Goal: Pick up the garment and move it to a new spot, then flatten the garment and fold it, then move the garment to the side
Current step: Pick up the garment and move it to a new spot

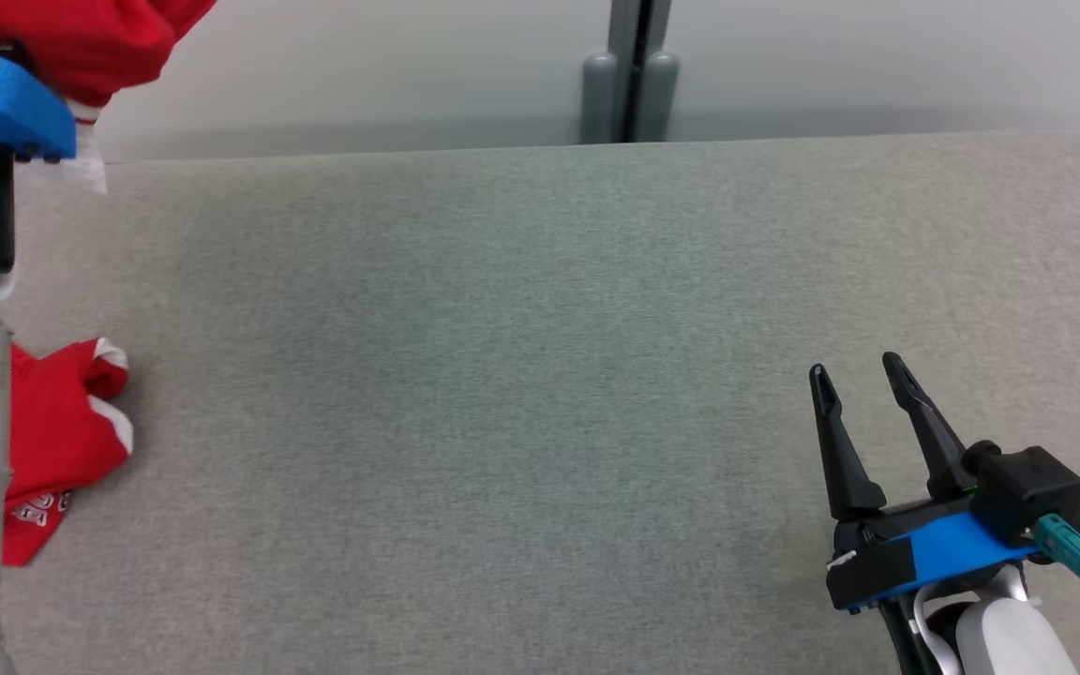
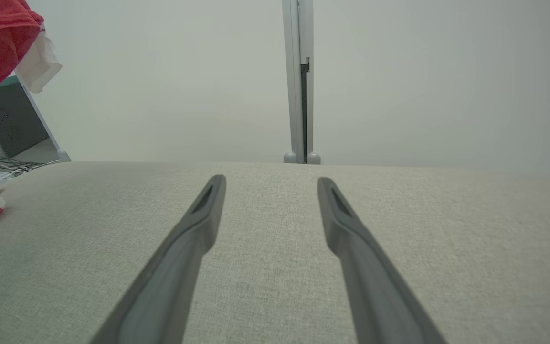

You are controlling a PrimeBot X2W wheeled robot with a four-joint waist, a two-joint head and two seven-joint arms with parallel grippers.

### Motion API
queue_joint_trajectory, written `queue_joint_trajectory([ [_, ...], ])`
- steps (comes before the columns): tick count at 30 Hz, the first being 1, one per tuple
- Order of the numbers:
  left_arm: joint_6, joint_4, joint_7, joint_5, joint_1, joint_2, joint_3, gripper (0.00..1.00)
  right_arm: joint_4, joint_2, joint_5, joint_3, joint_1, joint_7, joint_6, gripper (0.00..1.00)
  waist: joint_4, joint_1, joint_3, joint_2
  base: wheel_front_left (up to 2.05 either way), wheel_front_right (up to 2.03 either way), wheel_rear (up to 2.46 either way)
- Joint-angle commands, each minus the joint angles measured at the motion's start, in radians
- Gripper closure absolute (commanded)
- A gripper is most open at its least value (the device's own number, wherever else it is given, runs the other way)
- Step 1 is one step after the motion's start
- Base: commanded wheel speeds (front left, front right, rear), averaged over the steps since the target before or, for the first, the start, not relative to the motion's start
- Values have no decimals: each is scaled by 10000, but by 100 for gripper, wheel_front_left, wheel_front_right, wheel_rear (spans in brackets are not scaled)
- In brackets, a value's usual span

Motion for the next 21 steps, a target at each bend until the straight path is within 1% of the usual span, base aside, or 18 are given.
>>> queue_joint_trajectory([
  [1,15,-287,69,47,-203,-150,-106,100,47,-44,51,-2,18,-79,4,0,-301,1,-159,0,0,0,0],
  [4,76,-1206,316,177,-445,-420,-464,100,179,-45,159,-10,-45,-206,4,0,-789,1,-126,0,0,0,0],
  [10,-118,-2231,716,113,-915,-1225,-1297,100,451,-41,382,-24,-181,-441,4,0,-1693,1,84,0,0,0,0],
  [15,-288,-2172,867,134,-753,-1772,-2120,100,681,-41,543,105,-310,-647,4,0,-2199,1,248,0,0,0,0],
  [21,-466,-1343,711,-32,52,-2224,-3115,100,844,-41,572,101,-410,-811,4,0,-2339,1,384,0,0,0,0],
])
